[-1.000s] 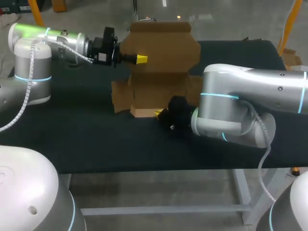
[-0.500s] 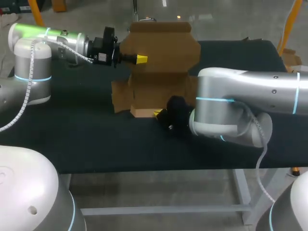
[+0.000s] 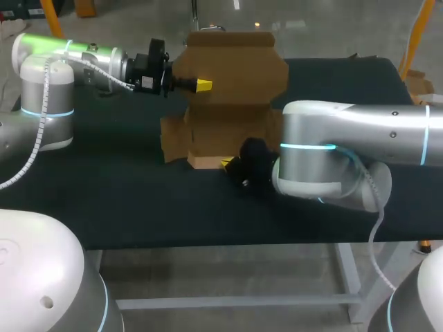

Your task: Assemble the packaging by folding the flat box into shape, placing the metal phone stand inside, and closing the box properly

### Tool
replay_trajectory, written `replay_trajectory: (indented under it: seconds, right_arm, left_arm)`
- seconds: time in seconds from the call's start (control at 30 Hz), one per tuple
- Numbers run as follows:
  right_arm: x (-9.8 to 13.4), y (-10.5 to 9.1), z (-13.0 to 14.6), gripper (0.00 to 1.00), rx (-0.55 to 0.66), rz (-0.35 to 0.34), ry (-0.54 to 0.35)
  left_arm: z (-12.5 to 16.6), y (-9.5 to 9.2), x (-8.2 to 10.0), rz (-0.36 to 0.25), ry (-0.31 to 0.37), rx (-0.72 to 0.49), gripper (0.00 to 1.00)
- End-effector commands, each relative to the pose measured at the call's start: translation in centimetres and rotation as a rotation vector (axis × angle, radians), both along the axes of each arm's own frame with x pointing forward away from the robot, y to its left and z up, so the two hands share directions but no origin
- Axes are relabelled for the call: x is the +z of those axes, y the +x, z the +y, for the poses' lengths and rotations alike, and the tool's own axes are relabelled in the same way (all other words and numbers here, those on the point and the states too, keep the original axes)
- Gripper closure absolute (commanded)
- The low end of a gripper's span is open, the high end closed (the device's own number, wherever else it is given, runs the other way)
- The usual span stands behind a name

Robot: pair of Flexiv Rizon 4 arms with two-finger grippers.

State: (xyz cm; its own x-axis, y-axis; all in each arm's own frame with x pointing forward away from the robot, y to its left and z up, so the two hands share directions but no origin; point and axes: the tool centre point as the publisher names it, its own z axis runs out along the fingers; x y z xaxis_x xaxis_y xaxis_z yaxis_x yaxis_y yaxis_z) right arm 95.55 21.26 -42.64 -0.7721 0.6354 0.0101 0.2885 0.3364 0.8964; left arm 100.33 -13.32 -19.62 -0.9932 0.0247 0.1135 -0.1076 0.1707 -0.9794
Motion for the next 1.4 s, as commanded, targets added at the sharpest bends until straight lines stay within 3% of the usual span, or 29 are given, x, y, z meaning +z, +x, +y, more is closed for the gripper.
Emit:
replay_trajectory:
  seconds: [0.03, 0.17, 0.6, 1.4]
  right_arm:
    - [-0.6, 0.2, 0.2, 1.0, -0.004, 0.0, -0.003]
    - [-0.6, 0.2, 0.2, 1.0, -0.004, 0.0, -0.003]
    - [-0.6, 0.2, 0.2, 1.0, -0.004, 0.0, -0.003]
    - [-0.6, 0.2, 0.2, 1.0, -0.004, 0.0, -0.003]
  left_arm:
    - [0.2, 0.0, -0.1, 0.0, 0.001, -0.003, 1.0]
    - [0.0, -0.1, -0.1, 0.001, 0.001, -0.003, 1.0]
    - [-1.0, -3.0, -0.5, 0.011, 0.026, -0.015, 1.0]
    - [-0.7, -5.0, -3.0, 0.054, 0.019, 0.011, 1.0]
